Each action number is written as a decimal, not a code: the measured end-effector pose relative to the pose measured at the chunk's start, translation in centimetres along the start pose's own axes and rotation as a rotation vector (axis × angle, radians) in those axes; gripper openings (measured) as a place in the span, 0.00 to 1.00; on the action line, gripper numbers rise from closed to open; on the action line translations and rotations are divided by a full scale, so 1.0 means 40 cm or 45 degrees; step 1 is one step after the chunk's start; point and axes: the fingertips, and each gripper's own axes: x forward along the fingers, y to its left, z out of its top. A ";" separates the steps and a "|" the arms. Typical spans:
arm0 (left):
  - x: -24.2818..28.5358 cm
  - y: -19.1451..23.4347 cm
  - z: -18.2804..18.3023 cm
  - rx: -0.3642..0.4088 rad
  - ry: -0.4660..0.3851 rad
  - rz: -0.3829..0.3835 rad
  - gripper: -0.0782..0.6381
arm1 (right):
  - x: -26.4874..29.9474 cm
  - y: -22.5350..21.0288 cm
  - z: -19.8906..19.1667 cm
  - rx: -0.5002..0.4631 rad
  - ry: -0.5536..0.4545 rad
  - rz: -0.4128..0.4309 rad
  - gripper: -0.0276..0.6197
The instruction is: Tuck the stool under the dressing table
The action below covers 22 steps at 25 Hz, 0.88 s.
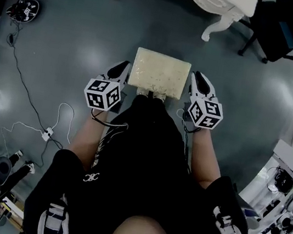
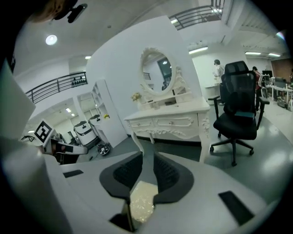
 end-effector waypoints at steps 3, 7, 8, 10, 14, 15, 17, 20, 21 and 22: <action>0.063 0.062 -0.100 -0.146 0.080 -0.054 0.34 | 0.060 -0.024 -0.097 0.036 0.105 0.012 0.23; 0.151 0.148 -0.243 -0.278 0.182 -0.083 0.40 | 0.142 -0.085 -0.235 0.123 0.214 0.009 0.32; 0.172 0.170 -0.279 -0.289 0.203 -0.076 0.42 | 0.163 -0.106 -0.273 0.150 0.240 0.003 0.33; 0.217 0.216 -0.359 -0.305 0.259 -0.064 0.44 | 0.207 -0.149 -0.361 0.205 0.303 -0.012 0.37; 0.332 0.318 -0.530 -0.343 0.392 -0.065 0.46 | 0.305 -0.240 -0.563 0.272 0.450 -0.031 0.40; 0.363 0.347 -0.573 -0.338 0.428 -0.063 0.46 | 0.327 -0.262 -0.618 0.287 0.486 -0.031 0.40; 0.427 0.403 -0.656 -0.303 0.502 -0.066 0.47 | 0.363 -0.309 -0.727 0.320 0.557 -0.033 0.40; 0.522 0.474 -0.753 -0.258 0.589 -0.097 0.48 | 0.399 -0.379 -0.856 0.350 0.631 -0.035 0.41; 0.546 0.496 -0.780 -0.256 0.615 -0.114 0.48 | 0.408 -0.394 -0.888 0.363 0.643 -0.032 0.43; 0.568 0.515 -0.806 -0.264 0.642 -0.135 0.48 | 0.417 -0.404 -0.916 0.378 0.652 -0.024 0.44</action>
